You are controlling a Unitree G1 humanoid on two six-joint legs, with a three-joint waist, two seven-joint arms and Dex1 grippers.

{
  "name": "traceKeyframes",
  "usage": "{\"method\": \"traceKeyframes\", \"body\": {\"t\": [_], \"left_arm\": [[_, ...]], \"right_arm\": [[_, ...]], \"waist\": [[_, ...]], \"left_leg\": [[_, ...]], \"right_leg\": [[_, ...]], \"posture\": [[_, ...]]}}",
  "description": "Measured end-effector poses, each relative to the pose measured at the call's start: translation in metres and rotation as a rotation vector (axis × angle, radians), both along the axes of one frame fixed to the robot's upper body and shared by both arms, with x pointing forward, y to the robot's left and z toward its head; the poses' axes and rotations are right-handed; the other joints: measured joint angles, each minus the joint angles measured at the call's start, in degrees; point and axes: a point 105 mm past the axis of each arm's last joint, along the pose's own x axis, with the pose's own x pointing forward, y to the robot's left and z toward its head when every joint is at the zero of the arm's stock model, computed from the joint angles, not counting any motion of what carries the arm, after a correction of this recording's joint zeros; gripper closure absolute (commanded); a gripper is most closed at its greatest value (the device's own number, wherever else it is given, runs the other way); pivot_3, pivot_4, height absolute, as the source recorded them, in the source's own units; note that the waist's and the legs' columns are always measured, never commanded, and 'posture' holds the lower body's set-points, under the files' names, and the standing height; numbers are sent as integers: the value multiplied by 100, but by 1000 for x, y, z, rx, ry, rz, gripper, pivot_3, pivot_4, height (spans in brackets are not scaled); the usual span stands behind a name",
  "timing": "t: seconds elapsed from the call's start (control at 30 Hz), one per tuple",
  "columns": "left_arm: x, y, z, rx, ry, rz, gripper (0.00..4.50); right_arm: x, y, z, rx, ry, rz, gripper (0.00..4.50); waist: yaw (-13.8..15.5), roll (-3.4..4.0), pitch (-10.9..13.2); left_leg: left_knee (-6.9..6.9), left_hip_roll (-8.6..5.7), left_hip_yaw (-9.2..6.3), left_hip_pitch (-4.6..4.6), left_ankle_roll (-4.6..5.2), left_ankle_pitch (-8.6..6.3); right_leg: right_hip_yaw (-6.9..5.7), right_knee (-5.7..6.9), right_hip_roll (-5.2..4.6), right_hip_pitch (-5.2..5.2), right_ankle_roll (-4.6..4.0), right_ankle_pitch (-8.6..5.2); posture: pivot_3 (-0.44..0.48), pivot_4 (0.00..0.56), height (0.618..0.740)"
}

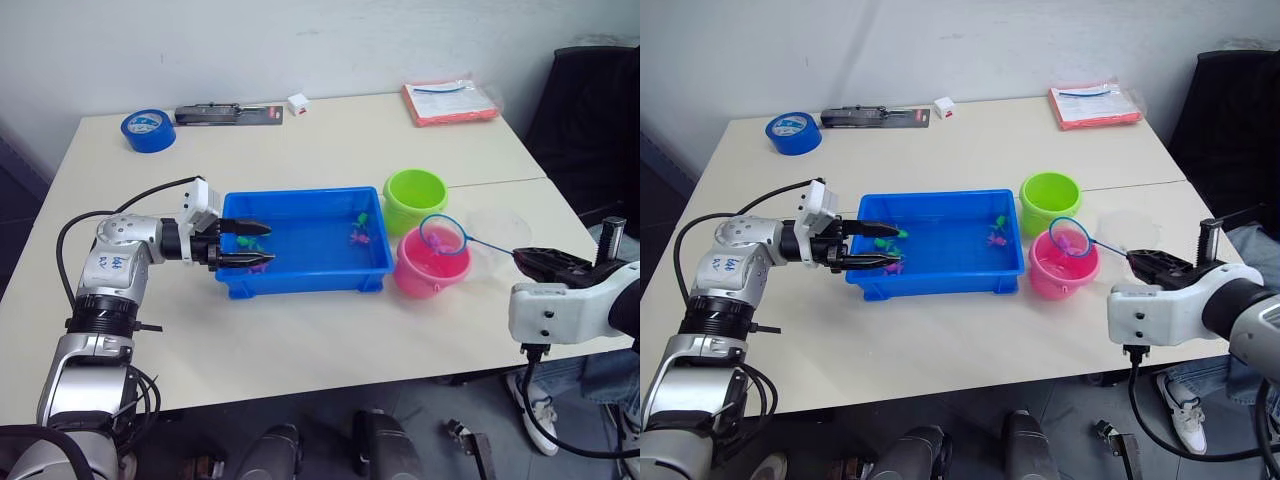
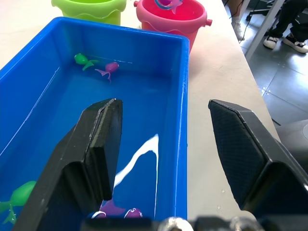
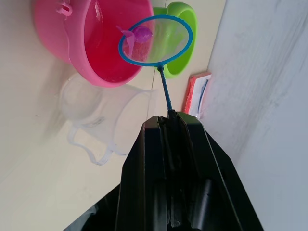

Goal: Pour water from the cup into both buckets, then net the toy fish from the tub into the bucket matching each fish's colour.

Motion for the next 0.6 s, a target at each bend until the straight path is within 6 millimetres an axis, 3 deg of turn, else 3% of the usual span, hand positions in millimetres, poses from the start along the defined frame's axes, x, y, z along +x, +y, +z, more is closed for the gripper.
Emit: {"method": "traceKeyframes", "body": {"t": [0.6], "left_arm": [[-2, 2, -8, -3, 21, 12, 1399]], "right_arm": [[0, -9, -7, -130, -66, 48, 3720]], "waist": [[-6, 0, 0]], "left_leg": [[10, -1, 1, 1, 0, 0]], "right_leg": [[1, 8, 1, 1, 0, 0]], "posture": [[0, 150, 740]]}}
